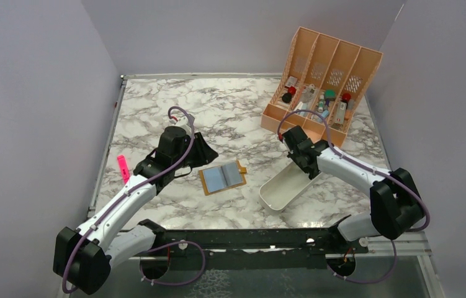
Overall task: Put the credit cards into the card holder
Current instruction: Pick up the credit card from the storage box.
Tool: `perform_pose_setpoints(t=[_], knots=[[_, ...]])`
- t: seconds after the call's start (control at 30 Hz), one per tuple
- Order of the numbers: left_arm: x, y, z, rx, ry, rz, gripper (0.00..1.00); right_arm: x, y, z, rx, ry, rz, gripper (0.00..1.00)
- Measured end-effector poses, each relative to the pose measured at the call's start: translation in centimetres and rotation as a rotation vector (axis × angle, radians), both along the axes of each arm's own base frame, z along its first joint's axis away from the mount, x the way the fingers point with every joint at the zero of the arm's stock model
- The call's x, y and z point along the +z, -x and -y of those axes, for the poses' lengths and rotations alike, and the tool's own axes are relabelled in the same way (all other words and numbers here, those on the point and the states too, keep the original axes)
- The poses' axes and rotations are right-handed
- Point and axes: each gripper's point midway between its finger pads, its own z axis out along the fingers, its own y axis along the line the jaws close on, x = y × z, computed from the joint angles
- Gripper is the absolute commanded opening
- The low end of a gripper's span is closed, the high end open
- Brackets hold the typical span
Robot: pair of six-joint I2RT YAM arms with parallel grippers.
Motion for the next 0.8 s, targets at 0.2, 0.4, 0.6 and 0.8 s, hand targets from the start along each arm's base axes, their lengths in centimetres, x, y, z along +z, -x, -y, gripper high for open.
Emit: perform_pose_setpoints(t=[0.2, 0.4, 0.6, 0.8], knots=[[-0.1, 0.0, 0.0, 0.0, -0.001, -0.002, 0.38, 0.9, 0.0, 0.0, -0.009, -0.014, 0.015, 0.13], [-0.1, -0.2, 0.2, -0.003, 0.007, -0.002, 0.4, 2.1, 0.3, -0.6, -0.013, -0.057, -0.003, 0.08], [-0.3, 0.0, 1.0, -0.024, 0.04, -0.023, 0.43, 3.3, 0.8, -1.6, -0.005, -0.116, -0.035, 0.07], [-0.6, 0.7, 2.0, -0.068, 0.103, -0.058, 0.44, 5.6, 0.9, -3.0, 0.016, -0.212, -0.01, 0.01]])
